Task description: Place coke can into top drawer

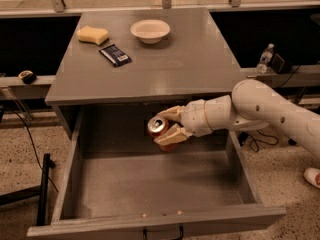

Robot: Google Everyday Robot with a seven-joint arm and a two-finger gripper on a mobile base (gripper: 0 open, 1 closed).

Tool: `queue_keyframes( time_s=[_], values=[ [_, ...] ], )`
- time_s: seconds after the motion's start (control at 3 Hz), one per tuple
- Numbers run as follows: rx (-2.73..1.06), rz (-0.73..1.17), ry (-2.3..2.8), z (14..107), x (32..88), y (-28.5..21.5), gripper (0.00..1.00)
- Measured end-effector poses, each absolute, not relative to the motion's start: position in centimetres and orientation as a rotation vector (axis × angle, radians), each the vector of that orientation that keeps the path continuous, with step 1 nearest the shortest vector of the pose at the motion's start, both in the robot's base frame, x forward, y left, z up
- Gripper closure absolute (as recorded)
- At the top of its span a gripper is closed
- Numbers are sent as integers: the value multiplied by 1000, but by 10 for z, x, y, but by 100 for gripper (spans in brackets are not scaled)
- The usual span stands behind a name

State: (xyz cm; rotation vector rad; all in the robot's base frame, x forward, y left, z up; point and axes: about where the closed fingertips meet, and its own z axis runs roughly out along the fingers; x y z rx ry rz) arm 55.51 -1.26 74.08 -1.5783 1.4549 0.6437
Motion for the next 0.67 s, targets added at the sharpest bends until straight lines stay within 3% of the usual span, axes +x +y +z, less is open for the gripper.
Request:
queue_keyframes(
  time_s=[0.67],
  values=[
    [-1432,715,1382,699,554,-35,58]
  ],
)
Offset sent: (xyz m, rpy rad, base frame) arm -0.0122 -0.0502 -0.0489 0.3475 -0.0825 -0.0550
